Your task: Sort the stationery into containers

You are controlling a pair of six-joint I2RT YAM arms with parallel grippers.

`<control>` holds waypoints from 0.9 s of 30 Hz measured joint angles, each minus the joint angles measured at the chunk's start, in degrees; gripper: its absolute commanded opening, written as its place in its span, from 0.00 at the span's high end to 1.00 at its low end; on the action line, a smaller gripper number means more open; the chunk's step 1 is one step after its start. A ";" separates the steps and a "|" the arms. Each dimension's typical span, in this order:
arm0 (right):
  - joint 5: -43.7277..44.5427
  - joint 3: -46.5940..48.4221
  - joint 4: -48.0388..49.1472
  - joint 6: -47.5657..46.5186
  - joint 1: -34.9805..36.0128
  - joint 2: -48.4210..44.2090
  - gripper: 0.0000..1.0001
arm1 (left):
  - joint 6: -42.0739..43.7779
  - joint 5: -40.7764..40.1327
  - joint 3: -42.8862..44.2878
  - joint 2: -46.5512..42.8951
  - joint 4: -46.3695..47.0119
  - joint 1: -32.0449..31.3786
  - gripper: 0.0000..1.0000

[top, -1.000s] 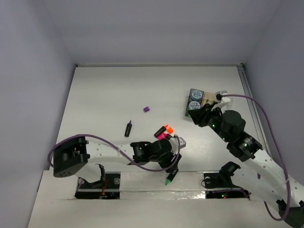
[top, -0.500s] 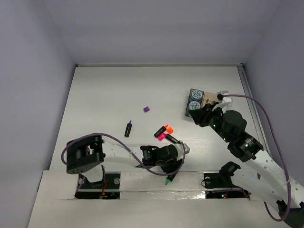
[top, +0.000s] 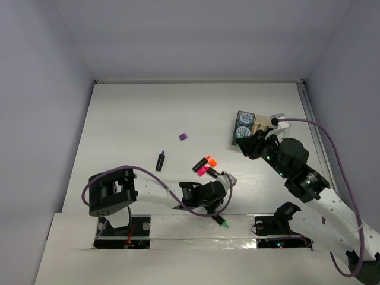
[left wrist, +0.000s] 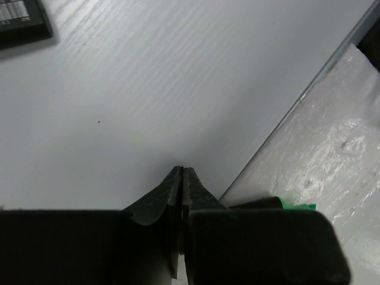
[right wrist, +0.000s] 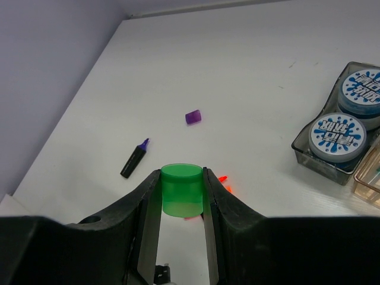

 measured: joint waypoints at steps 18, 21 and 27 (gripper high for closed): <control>-3.15 -0.02 0.15 -0.24 0.00 1.64 0.81 | -9.70 -6.99 -13.86 -25.97 1.05 5.57 0.62; -3.21 -0.02 0.15 -0.24 0.00 1.62 0.81 | -6.27 -3.74 -14.23 -28.11 3.45 4.22 0.66; -3.21 -0.02 0.17 -0.22 0.00 1.84 0.81 | -0.87 -2.21 -13.49 -25.09 1.51 -2.56 0.60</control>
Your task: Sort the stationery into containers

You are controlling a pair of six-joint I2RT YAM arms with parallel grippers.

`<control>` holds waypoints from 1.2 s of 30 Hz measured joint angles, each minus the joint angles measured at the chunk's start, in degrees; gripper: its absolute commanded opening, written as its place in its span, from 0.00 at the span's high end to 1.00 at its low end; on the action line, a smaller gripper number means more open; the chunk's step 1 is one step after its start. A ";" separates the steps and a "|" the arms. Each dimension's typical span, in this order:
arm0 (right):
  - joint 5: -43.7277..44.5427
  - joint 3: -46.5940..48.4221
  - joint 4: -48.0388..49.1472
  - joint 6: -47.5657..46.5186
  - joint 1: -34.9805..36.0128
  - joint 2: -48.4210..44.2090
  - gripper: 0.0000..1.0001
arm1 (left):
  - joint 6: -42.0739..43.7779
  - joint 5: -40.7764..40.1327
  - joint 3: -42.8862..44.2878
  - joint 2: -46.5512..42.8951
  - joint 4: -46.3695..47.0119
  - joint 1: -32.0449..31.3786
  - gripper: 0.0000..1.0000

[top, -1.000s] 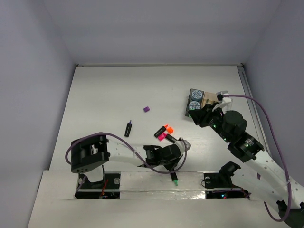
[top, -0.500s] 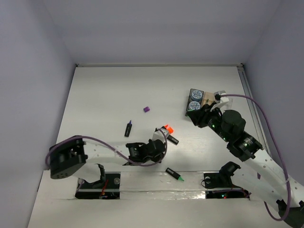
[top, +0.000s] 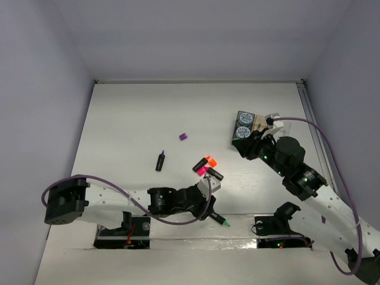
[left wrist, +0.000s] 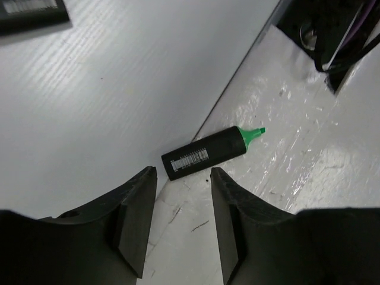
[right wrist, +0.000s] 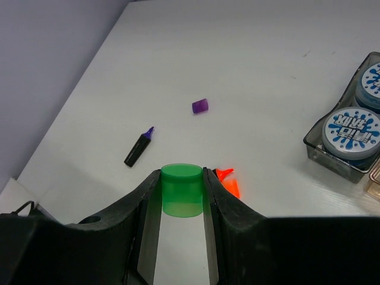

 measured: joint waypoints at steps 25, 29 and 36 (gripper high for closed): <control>0.02 0.00 -0.09 -0.02 0.00 -1.29 0.81 | 10.95 -2.34 10.54 16.68 -4.31 -7.37 0.45; 0.02 0.00 -0.09 -0.02 0.00 -1.29 0.81 | 11.87 -1.33 12.33 17.79 -5.60 -7.37 0.43; 0.02 0.00 -0.22 -0.04 0.00 -1.55 0.81 | 13.40 -1.20 14.58 21.40 -7.54 -7.37 0.42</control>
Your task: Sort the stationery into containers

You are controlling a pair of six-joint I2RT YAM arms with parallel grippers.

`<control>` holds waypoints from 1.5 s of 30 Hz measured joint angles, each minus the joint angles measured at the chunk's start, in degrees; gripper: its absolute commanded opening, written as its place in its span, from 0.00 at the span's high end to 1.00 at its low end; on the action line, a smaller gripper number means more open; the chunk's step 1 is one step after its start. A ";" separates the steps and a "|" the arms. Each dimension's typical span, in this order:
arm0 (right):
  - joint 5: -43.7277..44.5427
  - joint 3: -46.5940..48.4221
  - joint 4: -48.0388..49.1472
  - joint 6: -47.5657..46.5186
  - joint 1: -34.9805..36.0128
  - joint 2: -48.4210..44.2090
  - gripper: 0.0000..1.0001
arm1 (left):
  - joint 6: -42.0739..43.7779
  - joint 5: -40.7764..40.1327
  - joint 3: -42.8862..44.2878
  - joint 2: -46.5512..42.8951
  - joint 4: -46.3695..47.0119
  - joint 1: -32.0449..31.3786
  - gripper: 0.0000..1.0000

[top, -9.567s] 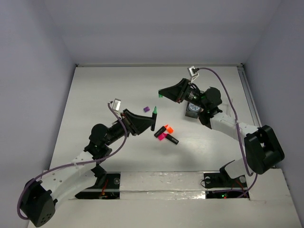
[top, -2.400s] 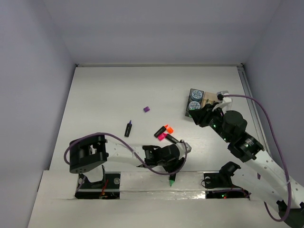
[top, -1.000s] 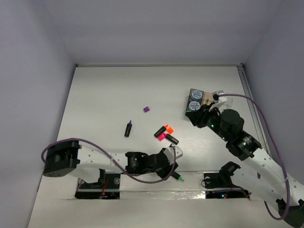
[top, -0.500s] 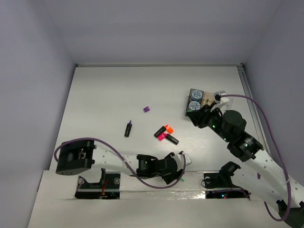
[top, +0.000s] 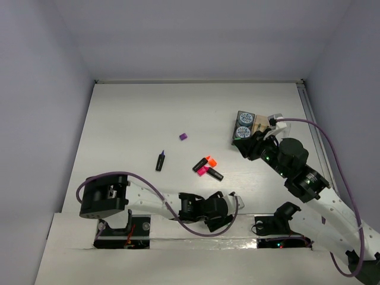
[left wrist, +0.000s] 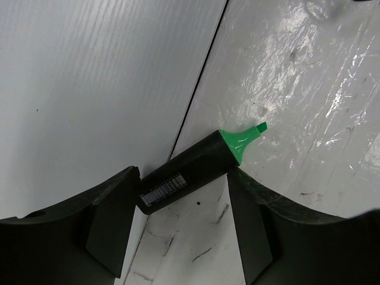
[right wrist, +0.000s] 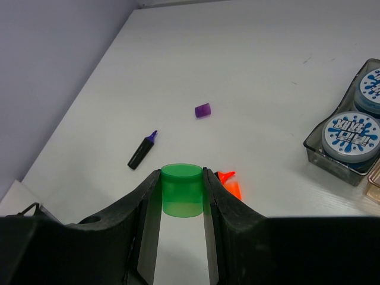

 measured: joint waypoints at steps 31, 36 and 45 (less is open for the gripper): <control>-0.87 0.00 -0.74 -0.66 0.00 -0.61 0.81 | -9.49 -9.99 5.64 8.63 -0.79 10.71 0.40; -0.90 0.00 -0.74 -0.66 0.00 -0.61 0.81 | -10.93 -10.93 4.15 7.34 -0.55 10.80 0.37; -0.90 0.00 -0.74 -0.66 0.00 -0.52 0.81 | -13.84 -10.80 3.39 5.77 -3.87 9.03 0.46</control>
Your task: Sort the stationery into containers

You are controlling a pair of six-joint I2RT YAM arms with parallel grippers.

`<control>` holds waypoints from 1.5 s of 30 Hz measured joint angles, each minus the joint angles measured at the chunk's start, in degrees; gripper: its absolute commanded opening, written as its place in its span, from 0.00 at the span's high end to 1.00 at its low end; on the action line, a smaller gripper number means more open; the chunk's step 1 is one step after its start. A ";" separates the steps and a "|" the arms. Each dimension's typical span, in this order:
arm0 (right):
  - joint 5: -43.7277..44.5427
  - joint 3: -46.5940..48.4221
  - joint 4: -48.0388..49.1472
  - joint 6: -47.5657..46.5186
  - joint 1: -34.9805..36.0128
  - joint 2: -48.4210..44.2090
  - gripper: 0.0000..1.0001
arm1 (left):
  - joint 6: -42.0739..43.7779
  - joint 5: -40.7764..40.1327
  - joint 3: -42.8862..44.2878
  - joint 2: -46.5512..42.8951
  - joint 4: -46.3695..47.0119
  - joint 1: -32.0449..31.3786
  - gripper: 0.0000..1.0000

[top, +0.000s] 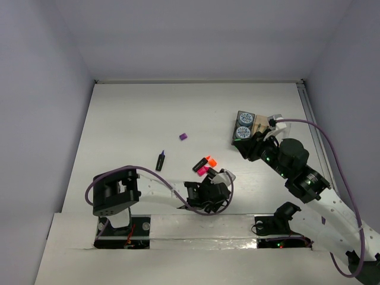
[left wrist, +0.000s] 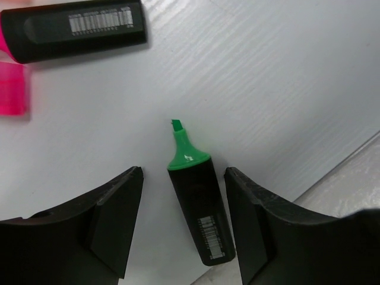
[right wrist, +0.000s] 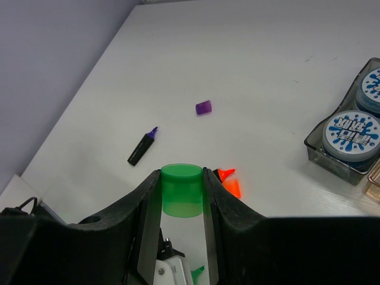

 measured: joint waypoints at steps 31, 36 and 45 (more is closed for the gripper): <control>-0.39 -0.15 0.04 -0.04 0.00 0.68 0.80 | -5.60 -0.83 2.10 1.05 -3.72 -3.67 0.51; -0.39 -0.15 0.07 -0.31 0.00 1.14 0.81 | -6.71 -1.36 2.64 1.44 -4.48 -4.26 0.42; -0.39 -0.15 0.09 -0.63 0.00 1.42 0.80 | -8.41 -2.40 2.29 1.14 -5.35 -4.46 0.52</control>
